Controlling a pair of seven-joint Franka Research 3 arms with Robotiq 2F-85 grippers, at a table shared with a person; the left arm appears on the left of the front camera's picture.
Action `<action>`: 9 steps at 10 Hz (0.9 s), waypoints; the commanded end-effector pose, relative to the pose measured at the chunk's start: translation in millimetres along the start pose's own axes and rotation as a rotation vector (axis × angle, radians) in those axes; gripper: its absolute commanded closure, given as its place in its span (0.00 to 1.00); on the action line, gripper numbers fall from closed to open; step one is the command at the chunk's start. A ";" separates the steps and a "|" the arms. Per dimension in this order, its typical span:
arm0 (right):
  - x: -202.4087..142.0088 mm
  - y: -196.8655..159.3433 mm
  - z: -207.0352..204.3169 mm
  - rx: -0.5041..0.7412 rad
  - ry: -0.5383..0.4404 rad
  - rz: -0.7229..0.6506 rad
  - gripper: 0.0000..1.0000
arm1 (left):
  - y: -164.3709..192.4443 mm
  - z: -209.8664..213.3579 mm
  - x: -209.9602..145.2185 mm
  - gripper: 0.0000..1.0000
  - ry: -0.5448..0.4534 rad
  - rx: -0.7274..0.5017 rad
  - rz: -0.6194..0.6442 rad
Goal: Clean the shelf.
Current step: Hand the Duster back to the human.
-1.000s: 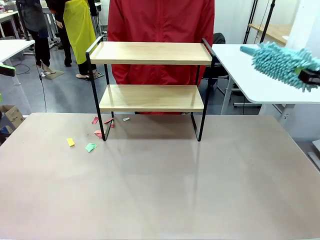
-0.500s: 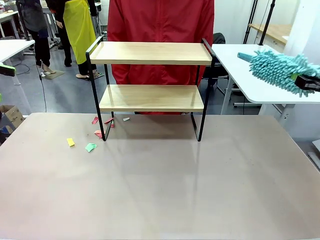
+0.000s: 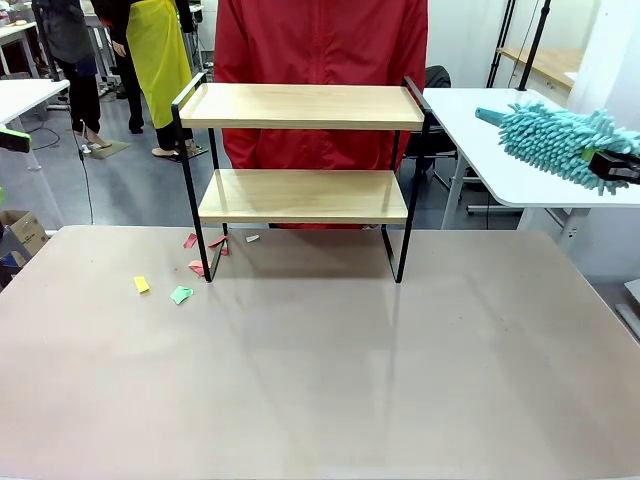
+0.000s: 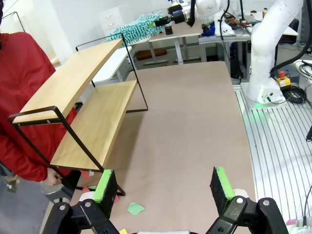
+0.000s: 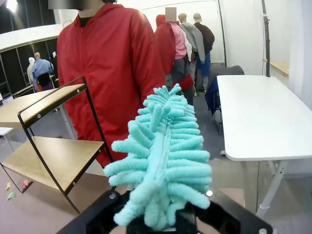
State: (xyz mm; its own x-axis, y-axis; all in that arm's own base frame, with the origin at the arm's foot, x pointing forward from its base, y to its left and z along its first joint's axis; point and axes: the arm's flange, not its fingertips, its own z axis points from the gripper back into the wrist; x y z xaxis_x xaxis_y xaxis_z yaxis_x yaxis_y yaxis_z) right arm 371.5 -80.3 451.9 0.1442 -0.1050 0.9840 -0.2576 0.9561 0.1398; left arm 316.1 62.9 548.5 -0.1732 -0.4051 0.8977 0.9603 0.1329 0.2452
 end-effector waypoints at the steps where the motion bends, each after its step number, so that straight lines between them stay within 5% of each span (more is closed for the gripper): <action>1: 0.1 0.1 0.4 0.006 -0.009 -0.017 0.84 | 0.8 -1.2 1.6 0.00 -0.027 0.007 -0.013; 9: 0.1 0.1 0.4 0.006 -0.009 -0.017 0.84 | 0.8 -1.2 1.6 0.00 -0.027 0.007 -0.013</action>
State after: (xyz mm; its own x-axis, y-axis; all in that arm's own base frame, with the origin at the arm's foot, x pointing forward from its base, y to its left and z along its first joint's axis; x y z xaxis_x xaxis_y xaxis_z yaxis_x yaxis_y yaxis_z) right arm 371.7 -80.2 452.0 0.1444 -0.1056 0.9839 -0.2579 0.9559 0.1404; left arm 316.0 62.8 548.6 -0.1733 -0.4038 0.8983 0.9603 0.1332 0.2452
